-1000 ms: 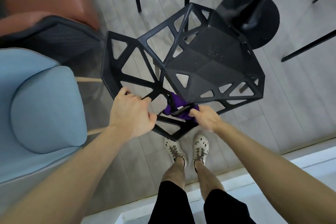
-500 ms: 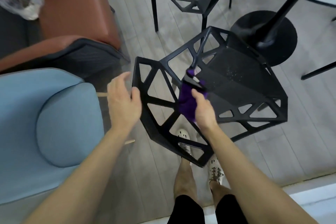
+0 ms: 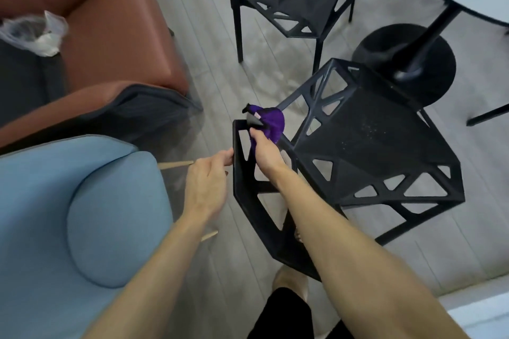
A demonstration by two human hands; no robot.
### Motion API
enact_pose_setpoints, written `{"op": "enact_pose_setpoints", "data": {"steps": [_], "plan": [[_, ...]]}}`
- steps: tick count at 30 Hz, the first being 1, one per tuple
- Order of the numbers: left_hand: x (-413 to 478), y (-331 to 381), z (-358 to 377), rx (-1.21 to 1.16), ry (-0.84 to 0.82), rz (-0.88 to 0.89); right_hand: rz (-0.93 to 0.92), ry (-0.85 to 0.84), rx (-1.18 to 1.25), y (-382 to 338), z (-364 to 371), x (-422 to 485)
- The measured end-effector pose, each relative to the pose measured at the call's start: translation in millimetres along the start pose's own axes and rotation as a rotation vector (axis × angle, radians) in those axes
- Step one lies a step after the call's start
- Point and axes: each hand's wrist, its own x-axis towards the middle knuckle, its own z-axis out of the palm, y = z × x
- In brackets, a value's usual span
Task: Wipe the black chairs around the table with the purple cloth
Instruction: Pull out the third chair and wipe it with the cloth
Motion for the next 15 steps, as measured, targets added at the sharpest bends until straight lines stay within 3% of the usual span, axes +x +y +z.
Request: {"op": "enact_pose_setpoints", "data": {"steps": [5,11,15], "plan": [[18,-1,-3,0.060,0.004,-0.020,-0.097,-0.129,-0.117,10,0,-85],[16,-1,2,0.114,0.078,-0.032,-0.001,0.017,-0.059,-25,0,13],[30,11,23,0.343,0.090,0.050,0.079,0.123,0.217,-42,-46,9]]}}
